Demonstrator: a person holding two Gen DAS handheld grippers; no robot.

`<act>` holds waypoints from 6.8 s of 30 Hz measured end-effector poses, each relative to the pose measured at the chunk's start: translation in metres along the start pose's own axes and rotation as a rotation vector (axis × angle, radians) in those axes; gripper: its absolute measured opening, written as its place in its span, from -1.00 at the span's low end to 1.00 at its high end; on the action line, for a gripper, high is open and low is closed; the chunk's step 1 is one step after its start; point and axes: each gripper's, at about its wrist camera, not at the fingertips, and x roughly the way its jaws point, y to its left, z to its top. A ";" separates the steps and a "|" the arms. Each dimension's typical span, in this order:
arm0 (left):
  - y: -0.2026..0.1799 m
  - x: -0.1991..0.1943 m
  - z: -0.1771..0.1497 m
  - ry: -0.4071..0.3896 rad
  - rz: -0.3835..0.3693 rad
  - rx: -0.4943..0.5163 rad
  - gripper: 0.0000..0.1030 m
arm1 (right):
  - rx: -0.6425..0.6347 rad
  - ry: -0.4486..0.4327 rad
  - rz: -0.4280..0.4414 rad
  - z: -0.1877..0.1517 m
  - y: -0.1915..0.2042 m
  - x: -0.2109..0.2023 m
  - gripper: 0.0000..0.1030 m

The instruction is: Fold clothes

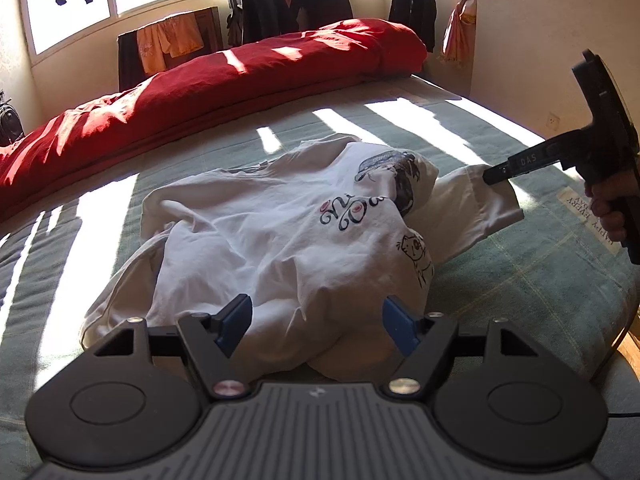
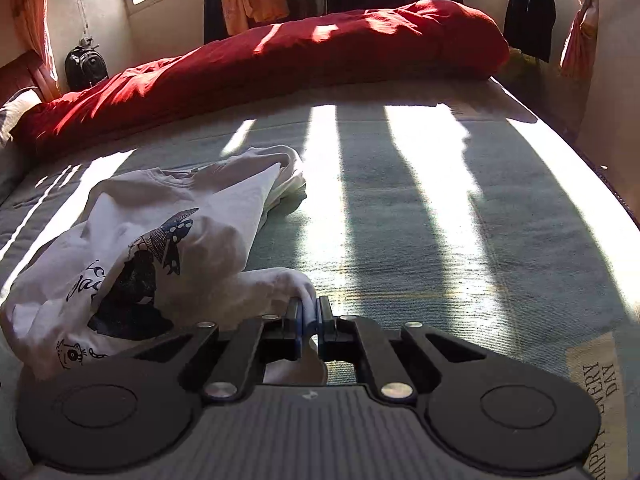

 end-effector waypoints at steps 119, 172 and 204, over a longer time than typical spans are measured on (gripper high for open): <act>-0.036 0.008 -0.037 0.043 -0.096 0.156 0.65 | 0.081 0.230 0.276 -0.042 -0.046 0.030 -0.82; 0.065 -0.010 -0.081 0.144 0.062 -0.136 0.65 | -0.287 0.277 0.386 -0.058 0.136 -0.067 -0.56; 0.087 0.031 -0.091 0.070 -0.030 -0.101 0.77 | -0.437 0.186 0.234 0.015 0.200 0.089 -0.56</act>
